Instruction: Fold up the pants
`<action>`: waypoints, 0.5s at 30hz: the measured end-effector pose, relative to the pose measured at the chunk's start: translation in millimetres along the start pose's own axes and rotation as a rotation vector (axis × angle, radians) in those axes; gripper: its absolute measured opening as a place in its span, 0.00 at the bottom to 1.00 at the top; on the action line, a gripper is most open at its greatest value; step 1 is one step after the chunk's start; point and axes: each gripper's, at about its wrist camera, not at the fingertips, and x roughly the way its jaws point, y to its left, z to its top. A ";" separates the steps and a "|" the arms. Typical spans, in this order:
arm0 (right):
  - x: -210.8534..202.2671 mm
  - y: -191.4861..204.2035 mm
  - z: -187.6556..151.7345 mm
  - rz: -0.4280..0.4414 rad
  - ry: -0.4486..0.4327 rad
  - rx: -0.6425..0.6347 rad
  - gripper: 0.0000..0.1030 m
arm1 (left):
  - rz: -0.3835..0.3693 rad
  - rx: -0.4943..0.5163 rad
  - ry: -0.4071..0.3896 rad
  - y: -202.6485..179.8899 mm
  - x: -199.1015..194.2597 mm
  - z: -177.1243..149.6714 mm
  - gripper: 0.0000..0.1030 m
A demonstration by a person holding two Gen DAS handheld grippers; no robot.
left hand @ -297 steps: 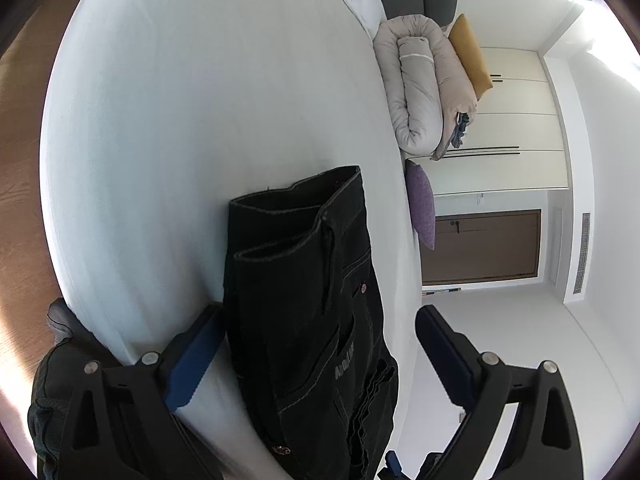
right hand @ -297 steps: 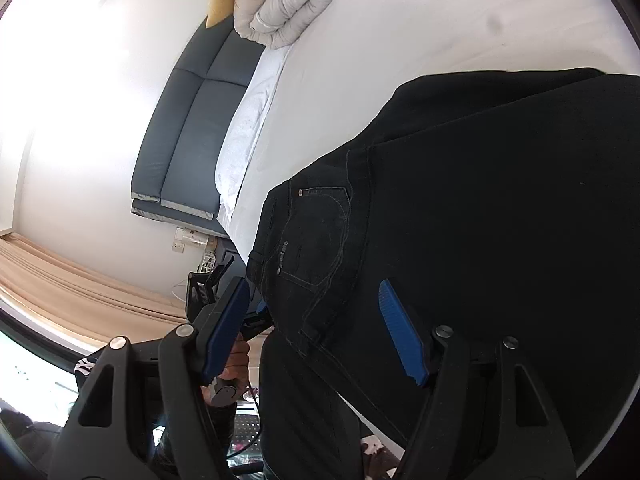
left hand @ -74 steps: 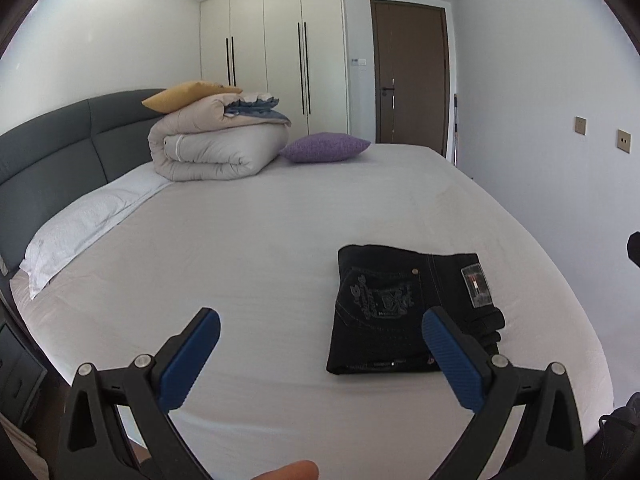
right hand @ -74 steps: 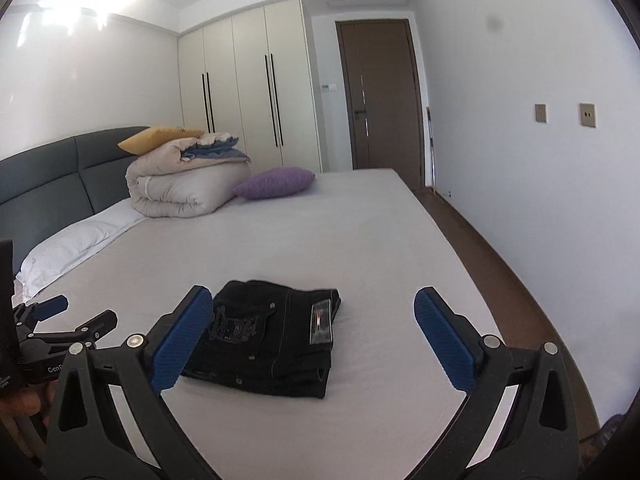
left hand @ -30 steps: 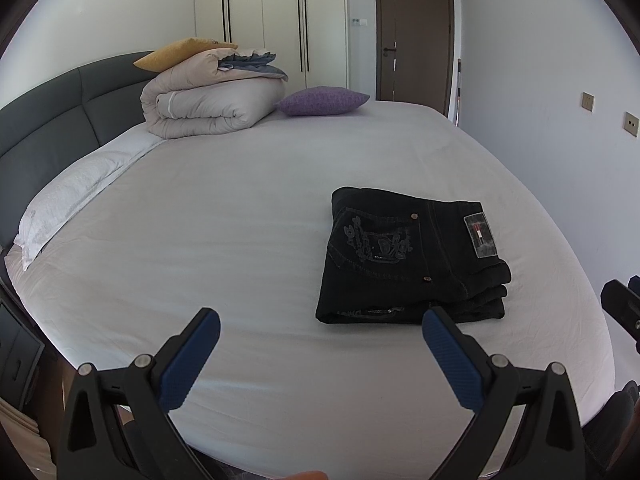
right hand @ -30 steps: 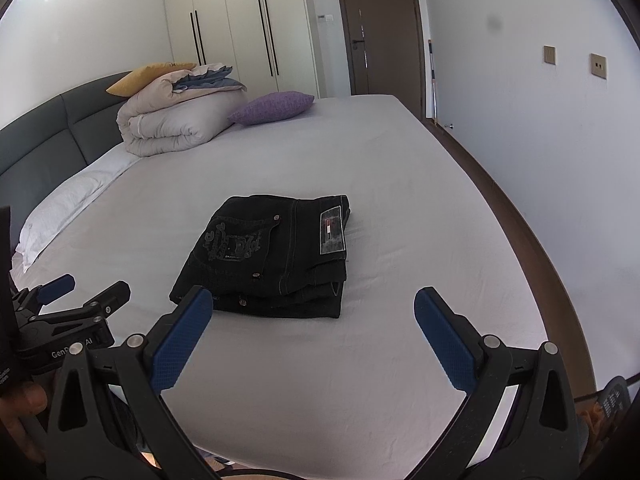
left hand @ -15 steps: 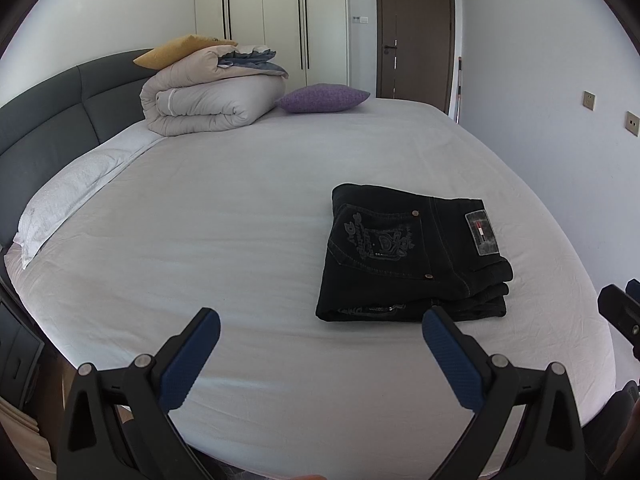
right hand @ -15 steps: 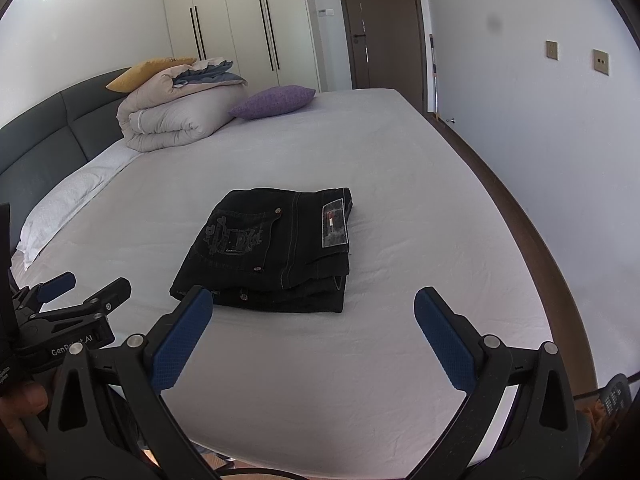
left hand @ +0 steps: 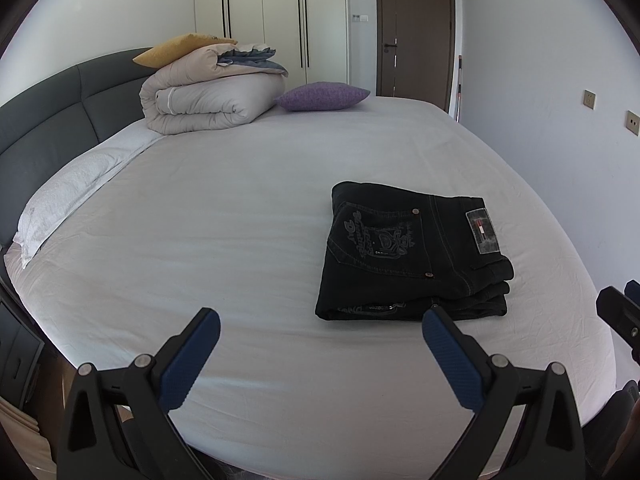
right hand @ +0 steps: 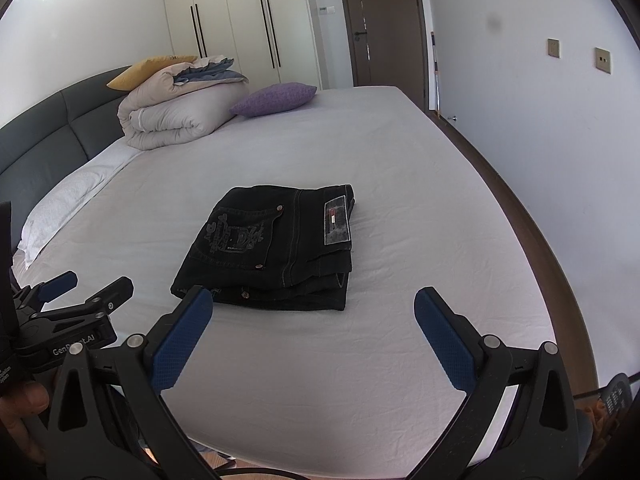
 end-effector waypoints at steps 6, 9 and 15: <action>3.1 1.1 -1.5 0.004 0.002 -0.001 1.00 | 0.000 0.000 0.002 0.5 -0.9 -1.2 1.00; 4.0 1.2 -0.4 0.005 0.004 -0.001 1.00 | -0.001 0.001 0.001 0.5 -1.3 -1.1 1.00; 7.8 2.1 -1.0 0.009 0.008 -0.001 1.00 | -0.001 0.000 0.004 0.5 -1.7 -2.5 1.00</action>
